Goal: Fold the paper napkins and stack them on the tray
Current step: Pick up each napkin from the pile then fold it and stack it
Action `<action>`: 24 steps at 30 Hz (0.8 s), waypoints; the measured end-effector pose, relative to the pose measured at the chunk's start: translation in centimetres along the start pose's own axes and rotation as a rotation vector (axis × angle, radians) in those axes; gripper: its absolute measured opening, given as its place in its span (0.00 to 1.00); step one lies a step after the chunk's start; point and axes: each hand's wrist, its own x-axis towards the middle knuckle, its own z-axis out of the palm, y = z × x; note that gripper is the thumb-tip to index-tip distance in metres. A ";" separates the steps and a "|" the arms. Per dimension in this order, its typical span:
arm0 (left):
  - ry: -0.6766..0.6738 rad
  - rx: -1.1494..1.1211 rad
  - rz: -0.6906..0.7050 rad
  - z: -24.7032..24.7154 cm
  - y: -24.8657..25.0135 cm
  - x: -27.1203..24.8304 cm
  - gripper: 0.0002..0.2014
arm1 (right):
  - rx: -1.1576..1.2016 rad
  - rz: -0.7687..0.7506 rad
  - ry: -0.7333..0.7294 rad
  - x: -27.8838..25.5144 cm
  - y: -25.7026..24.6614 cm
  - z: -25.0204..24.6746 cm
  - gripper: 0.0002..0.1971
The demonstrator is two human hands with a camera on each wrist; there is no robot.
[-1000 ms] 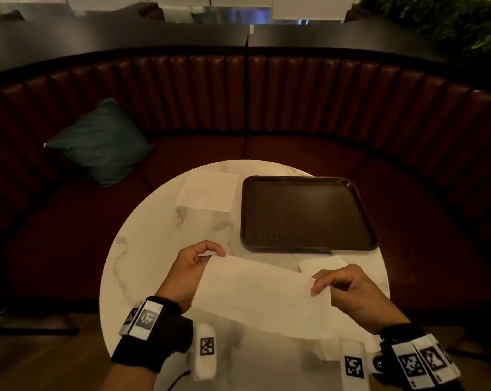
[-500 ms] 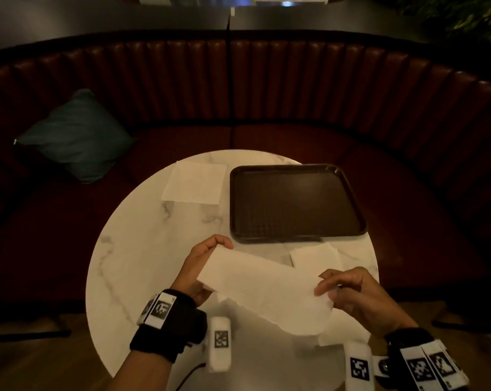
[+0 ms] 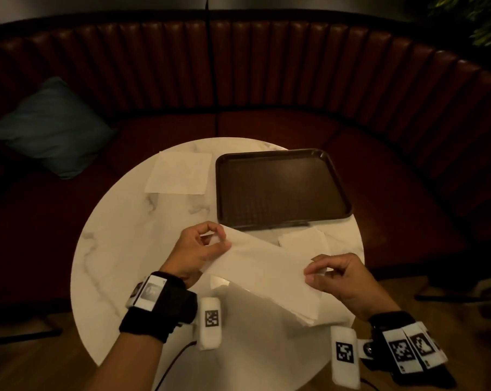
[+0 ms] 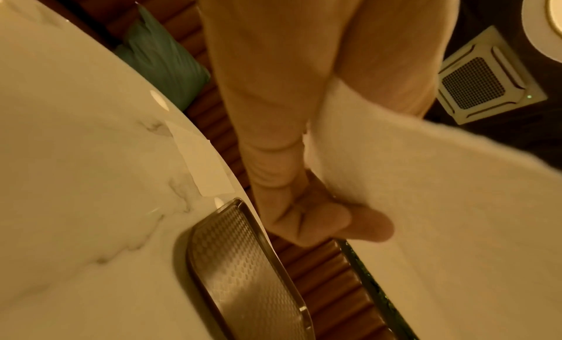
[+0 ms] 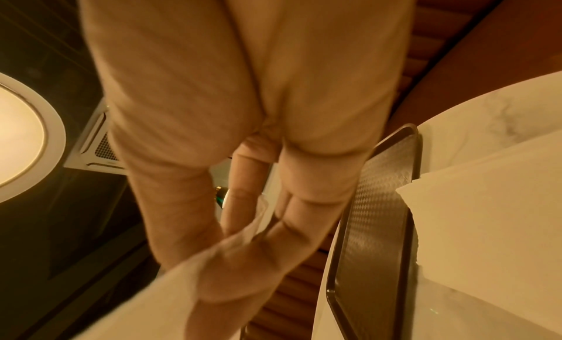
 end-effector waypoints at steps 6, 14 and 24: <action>0.098 0.164 0.058 0.4 -0.8 1.0 0.08 | -0.022 0.040 0.065 -0.6 0.0 0.7 0.08; 0.031 0.417 0.190 7.1 -2.6 4.2 0.10 | -0.099 0.198 0.229 -4.4 4.7 0.3 0.06; -0.292 1.130 0.214 16.6 -8.0 10.9 0.19 | -0.535 0.300 0.620 -4.6 11.8 -2.2 0.11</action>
